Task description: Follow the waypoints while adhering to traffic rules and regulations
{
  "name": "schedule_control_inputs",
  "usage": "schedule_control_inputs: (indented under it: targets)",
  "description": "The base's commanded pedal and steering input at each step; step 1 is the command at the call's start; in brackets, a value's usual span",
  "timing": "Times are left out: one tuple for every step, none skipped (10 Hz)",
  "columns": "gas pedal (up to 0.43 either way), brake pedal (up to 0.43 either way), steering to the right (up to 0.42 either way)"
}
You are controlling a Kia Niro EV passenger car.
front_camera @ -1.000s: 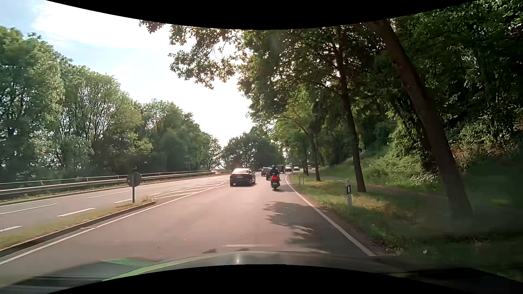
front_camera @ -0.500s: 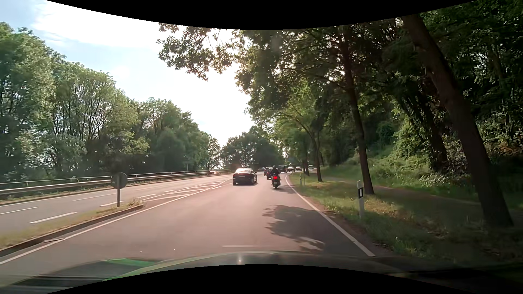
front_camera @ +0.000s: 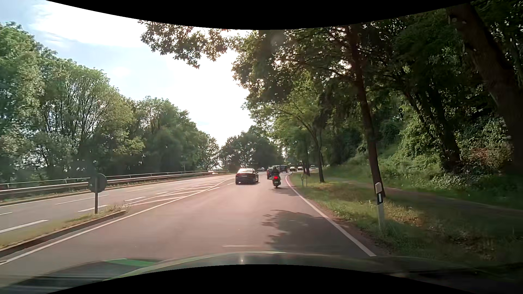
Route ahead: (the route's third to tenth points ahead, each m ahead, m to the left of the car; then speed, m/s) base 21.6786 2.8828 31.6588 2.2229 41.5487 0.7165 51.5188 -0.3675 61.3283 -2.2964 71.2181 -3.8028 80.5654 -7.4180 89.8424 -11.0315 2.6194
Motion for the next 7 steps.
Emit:
schedule_control_inputs:
  targets:
    - [0.130,0.000,0.007]
    - [0.130,0.000,0.007]
    - [0.130,0.000,0.007]
    - [0.130,0.000,0.007]
    - [0.138,0.000,0.007]
    - [0.138,0.000,0.007]
    - [0.138,0.000,0.007]
